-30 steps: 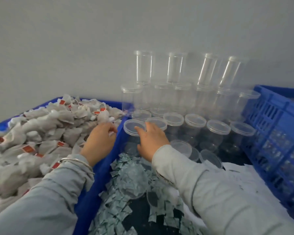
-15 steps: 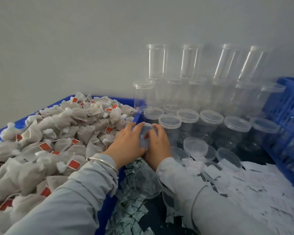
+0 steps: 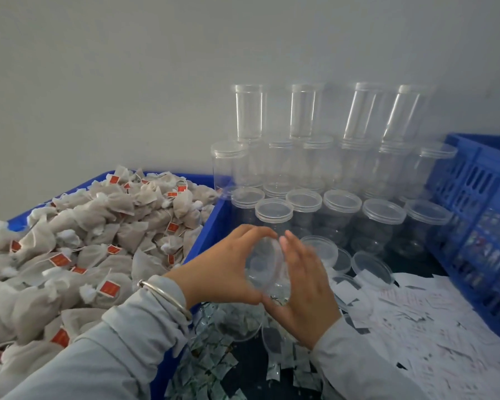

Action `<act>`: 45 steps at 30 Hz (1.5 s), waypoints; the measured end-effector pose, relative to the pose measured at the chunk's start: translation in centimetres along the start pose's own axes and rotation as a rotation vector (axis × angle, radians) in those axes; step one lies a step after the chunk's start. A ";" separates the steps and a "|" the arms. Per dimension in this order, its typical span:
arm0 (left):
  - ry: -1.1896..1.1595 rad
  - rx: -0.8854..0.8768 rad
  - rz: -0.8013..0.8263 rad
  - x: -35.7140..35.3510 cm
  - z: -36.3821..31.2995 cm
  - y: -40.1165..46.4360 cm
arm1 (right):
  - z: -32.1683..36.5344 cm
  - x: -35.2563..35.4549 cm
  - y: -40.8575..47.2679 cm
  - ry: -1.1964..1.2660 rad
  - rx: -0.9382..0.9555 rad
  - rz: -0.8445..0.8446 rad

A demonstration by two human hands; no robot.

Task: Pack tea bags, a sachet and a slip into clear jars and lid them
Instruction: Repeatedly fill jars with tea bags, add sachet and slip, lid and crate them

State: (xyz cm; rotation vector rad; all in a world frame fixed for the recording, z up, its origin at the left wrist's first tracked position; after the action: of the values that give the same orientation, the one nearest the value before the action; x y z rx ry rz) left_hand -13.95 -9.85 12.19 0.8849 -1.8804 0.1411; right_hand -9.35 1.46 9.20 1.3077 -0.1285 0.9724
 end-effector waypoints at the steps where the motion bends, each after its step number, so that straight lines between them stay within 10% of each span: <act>1: -0.037 -0.021 0.002 -0.3 -0.6 0.1 | -0.9 0.6 -0.3 -0.027 -0.058 0.001; 17: -0.004 0.061 0.022 -3.2 -2.8 0.9 | -3.8 3.8 -4.4 0.052 -0.306 -0.073; 35: -0.999 0.837 0.182 -6.5 0.3 -0.7 | -5.5 5.3 -4.7 -0.214 -0.282 -0.326; 39: -1.086 0.867 -0.026 -3.8 2.9 -1.0 | -10.6 7.7 -5.5 -0.109 -0.622 -0.425; 45: -1.196 0.831 -0.230 -3.2 3.6 -0.4 | -9.8 6.1 -5.5 -0.026 -0.583 -0.350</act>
State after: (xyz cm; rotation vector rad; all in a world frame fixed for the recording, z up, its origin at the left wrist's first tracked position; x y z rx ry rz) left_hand -15.68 -10.21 7.68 2.0592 -2.8283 0.3052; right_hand -6.13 13.35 5.61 0.7687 -0.1801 0.5570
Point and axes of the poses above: each hand's wrist, its own y-axis towards the middle knuckle, its own x-axis out of the back of the hand, z = x × y, the point moved 7 cm from there along y, towards the middle knuckle, and after that the axes turned 9 degrees about -x, right-handed, at the moved point
